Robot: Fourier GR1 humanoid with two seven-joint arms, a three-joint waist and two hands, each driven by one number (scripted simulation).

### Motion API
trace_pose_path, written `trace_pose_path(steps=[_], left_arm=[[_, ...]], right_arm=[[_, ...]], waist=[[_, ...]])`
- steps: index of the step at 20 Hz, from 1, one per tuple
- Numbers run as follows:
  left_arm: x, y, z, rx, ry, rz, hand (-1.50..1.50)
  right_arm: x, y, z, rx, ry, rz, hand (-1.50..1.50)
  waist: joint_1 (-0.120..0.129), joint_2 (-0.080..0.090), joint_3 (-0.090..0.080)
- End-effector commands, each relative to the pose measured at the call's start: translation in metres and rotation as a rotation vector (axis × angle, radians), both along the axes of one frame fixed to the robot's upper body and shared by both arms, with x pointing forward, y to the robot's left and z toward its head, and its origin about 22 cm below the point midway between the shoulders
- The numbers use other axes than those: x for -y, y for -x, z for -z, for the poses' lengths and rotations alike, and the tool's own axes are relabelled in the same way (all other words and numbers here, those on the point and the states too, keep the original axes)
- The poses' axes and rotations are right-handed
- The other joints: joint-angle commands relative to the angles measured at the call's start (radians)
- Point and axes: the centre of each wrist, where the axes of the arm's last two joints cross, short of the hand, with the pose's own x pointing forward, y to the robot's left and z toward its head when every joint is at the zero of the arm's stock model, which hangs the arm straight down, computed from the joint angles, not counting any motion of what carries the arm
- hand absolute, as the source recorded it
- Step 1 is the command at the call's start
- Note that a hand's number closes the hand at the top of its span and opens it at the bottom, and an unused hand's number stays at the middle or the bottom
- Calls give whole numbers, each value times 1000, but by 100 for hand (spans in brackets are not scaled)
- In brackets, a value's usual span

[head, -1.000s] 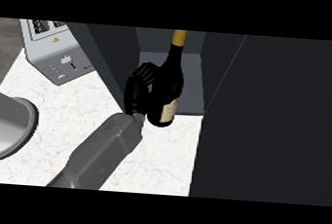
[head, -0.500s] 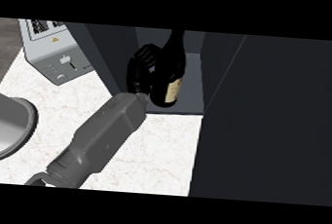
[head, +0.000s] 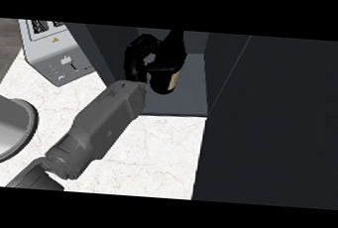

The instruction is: Pick up the wine, place it into the cabinet and close the cabinet

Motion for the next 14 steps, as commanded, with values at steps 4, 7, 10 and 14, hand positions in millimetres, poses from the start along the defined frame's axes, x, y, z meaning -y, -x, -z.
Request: trace_pose_path(steps=[4, 7, 10, 14], left_arm=[[-16, -14, -10, 32, -221, -93, -150], [-28, -14, -3, 3, -241, -97, -150], [-42, -17, -4, -15, -258, -112, -150], [-34, -17, -5, -44, -269, -130, -150]], right_arm=[[7, 20, -18, 42, -64, -54, -150], [-2, 26, -17, 47, -79, -57, -150], [5, 32, -21, 38, -73, -71, -150], [1, 20, -16, 51, -68, -85, -150]], waist=[[-12, 2, 1], [-11, 1, 1], [-21, 4, 1], [-21, 9, 1]])
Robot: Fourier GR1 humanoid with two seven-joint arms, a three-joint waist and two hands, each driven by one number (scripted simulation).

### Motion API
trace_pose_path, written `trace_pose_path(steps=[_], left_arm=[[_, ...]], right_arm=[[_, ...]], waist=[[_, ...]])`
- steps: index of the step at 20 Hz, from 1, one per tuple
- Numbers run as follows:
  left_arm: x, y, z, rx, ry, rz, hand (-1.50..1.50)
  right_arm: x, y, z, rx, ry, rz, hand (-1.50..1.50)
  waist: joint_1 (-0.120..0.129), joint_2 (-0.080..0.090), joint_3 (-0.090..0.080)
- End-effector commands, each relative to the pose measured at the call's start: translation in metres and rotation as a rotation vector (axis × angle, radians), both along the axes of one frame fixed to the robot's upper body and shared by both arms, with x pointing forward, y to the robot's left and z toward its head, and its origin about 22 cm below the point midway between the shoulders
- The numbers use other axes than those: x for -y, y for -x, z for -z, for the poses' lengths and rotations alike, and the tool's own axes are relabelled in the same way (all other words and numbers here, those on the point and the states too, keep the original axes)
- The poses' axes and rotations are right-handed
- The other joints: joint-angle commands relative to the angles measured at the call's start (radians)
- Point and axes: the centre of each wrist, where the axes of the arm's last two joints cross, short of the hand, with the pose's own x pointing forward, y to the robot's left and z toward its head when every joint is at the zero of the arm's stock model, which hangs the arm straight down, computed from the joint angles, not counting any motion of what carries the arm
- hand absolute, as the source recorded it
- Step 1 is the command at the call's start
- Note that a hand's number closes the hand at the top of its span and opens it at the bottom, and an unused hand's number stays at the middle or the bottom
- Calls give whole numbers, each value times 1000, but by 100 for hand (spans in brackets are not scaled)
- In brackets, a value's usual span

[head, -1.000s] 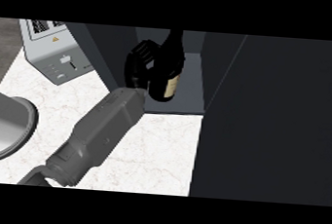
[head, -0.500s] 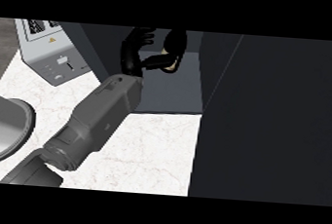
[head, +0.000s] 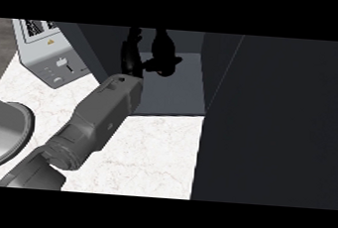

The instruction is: Pick up the wine, place it into the cabinet and close the cabinet

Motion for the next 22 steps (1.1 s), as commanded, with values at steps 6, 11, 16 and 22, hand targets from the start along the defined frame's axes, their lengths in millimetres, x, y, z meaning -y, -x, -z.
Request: trace_pose_path(steps=[6, 11, 16, 22], left_arm=[[-27, -10, -10, 12, -48, -62, -150], [-40, -10, -7, 82, -40, 29, -150], [-15, -7, -10, 131, -4, 90, -150], [-20, -12, -26, 221, 107, 219, -150]], right_arm=[[8, 30, -22, 38, -45, -60, -150], [3, 27, -22, 29, -52, -37, -150], [14, 35, -19, 18, -58, -48, -150], [14, 42, -24, 22, -38, -33, -150]], waist=[[-5, 6, -2], [9, 5, -4], [11, -2, -2], [36, -15, -2]])
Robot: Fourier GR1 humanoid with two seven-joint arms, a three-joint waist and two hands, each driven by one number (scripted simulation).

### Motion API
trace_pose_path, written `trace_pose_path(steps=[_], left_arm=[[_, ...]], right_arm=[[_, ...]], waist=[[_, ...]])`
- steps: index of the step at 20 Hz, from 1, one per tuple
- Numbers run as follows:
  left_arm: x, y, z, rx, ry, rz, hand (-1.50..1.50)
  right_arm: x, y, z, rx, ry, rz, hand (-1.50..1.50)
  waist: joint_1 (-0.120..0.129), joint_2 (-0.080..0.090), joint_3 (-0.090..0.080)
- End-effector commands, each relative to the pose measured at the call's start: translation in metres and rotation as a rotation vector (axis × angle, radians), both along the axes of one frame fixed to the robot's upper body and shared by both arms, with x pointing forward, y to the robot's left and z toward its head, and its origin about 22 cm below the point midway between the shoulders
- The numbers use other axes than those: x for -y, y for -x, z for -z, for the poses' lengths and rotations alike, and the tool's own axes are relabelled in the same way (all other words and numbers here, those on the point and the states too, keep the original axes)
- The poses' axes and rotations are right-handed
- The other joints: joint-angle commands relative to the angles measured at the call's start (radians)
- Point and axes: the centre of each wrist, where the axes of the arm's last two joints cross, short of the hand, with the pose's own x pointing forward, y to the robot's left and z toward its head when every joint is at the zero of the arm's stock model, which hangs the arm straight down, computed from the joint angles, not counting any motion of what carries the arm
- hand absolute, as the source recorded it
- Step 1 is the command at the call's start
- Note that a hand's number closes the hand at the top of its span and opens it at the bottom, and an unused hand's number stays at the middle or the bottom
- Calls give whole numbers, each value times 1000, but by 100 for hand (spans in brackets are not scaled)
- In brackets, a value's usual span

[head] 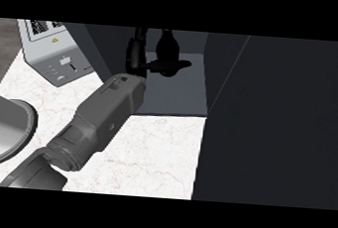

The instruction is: Pick up the wine, place it into the cabinet and close the cabinet

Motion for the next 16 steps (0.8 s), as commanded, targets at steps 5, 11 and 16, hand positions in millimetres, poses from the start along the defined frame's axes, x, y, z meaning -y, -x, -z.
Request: trace_pose_path(steps=[5, 11, 16], left_arm=[[6, 11, 8, 83, 77, 79, -150], [4, 16, -4, 108, 141, 111, -150], [7, 40, 4, 104, 175, 166, -150]], right_arm=[[-1, 34, -30, 34, -64, -13, -150], [8, 39, -32, 24, -57, 0, -150], [8, 35, -27, 41, -51, 11, -150]], waist=[[43, -18, 0], [53, -24, 1], [67, -29, 1]])
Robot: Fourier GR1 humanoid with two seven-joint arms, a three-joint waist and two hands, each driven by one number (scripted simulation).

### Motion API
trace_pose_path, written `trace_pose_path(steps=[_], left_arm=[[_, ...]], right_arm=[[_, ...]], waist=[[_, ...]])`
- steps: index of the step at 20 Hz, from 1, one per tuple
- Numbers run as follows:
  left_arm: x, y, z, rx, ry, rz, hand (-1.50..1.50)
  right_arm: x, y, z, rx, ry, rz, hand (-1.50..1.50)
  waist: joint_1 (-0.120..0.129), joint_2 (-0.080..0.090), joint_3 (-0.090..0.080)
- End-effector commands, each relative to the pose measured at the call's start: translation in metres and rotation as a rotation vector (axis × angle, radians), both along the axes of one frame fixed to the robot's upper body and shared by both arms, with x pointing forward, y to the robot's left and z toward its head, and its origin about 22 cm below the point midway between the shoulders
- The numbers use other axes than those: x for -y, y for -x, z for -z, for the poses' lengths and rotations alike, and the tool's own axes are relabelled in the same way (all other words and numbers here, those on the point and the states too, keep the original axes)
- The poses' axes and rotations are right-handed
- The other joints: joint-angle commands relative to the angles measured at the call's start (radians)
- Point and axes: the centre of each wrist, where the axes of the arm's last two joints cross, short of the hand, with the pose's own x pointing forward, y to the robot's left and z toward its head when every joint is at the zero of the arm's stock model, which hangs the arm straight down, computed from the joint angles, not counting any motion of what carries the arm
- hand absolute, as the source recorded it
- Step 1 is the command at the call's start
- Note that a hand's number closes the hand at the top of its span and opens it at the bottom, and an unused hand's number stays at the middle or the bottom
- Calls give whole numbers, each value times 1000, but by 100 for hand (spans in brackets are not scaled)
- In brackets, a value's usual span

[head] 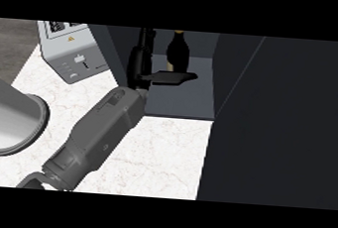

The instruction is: Pick up the wine, place it into the cabinet and close the cabinet

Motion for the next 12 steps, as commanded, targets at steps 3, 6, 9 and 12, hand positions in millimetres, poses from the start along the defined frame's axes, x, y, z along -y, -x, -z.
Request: trace_pose_path(steps=[3, 6, 9, 12], left_arm=[[2, 28, 4, -2, 31, 21, -150], [-2, 48, 4, -8, 69, 94, -150], [-4, 73, 13, -6, 100, 85, -150], [6, 101, 2, -17, 123, 94, -150]], right_arm=[[4, 38, -33, 65, -52, -29, -150], [3, 35, -30, 47, -50, -15, -150], [1, 43, -36, 61, -58, -31, -150], [5, 40, -30, 59, -42, -33, -150]], waist=[[7, -3, 0], [15, -6, 0], [7, -5, -1], [1, -3, 0]])
